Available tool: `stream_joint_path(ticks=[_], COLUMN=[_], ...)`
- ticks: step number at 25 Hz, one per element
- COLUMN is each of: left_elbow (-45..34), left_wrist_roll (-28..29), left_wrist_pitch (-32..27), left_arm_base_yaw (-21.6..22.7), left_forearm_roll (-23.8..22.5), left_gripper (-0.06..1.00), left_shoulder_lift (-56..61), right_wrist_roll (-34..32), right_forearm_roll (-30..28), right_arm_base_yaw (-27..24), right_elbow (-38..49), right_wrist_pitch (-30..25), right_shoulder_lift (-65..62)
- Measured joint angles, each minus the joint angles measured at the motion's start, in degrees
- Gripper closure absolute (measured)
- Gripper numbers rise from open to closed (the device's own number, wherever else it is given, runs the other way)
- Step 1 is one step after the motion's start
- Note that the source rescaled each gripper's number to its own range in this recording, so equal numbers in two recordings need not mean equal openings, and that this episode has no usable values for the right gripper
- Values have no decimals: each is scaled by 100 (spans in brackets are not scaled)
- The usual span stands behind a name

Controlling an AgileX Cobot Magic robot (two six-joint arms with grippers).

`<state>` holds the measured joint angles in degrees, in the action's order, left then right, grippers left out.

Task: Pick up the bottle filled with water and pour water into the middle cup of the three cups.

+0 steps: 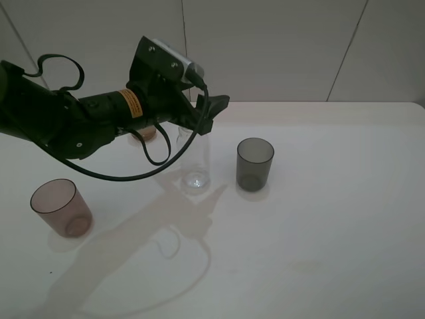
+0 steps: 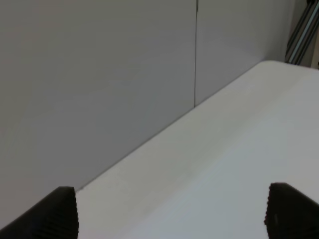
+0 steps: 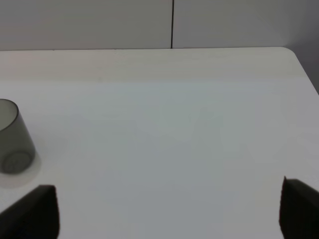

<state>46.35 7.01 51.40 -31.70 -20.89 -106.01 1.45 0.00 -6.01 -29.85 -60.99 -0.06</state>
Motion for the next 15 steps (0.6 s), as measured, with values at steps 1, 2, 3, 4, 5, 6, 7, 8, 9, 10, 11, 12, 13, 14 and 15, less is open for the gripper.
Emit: stream_joint_path(ticks=[1, 2, 3, 4, 5, 6, 7, 8, 9, 10, 11, 12, 13, 14, 15], left_elbow=[0, 0, 0, 0, 0, 0, 0, 0, 0, 0, 0, 0, -2, -2, -2], left_wrist_roll=[-7, -19, -27, -32, -44, -43, -43, -43, -69, -108, -152, -214, -249, -257, -262], left_wrist_pitch=[-44, -151, -291, -455, -687, -966, -1287, -1596, -2007, -2461, -2867, -3361, -3843, -4313, -4702], left_arm_base_yaw=[0, 0, 0, 0, 0, 0, 0, 0, 0, 0, 0, 30, 67, 108, 169], left_forearm_roll=[0, 0, 10, 41, 82, 167, 275, 383, 464, 532, 589, 628, 657, 707, 783], left_gripper=[7, 7, 7, 7, 7, 7, 7, 7, 7, 7, 7, 7, 7, 7, 7], left_shoulder_lift=[126, 290, 464, 660, 830, 1042, 1272, 1507, 1714, 1967, 2230, 2449, 2704, 2957, 3197], right_wrist_roll=[0, 0, 0, 0, 0, 0, 0, 0, 0, 0, 0, 0, 0, 0, 0], right_forearm_roll=[0, 0, 0, 0, 0, 0, 0, 0, 0, 0, 0, 0, 0, 0, 0], right_arm_base_yaw=[0, 0, 0, 0, 0, 0, 0, 0, 0, 0, 0, 0, 0, 0, 0], right_elbow=[0, 0, 0, 0, 0, 0, 0, 0, 0, 0, 0, 0, 0, 0, 0], right_wrist_pitch=[0, 0, 0, 0, 0, 0, 0, 0, 0, 0, 0, 0, 0, 0, 0], right_shoulder_lift=[0, 0, 0, 0, 0, 0, 0, 0, 0, 0, 0, 0, 0, 0, 0])
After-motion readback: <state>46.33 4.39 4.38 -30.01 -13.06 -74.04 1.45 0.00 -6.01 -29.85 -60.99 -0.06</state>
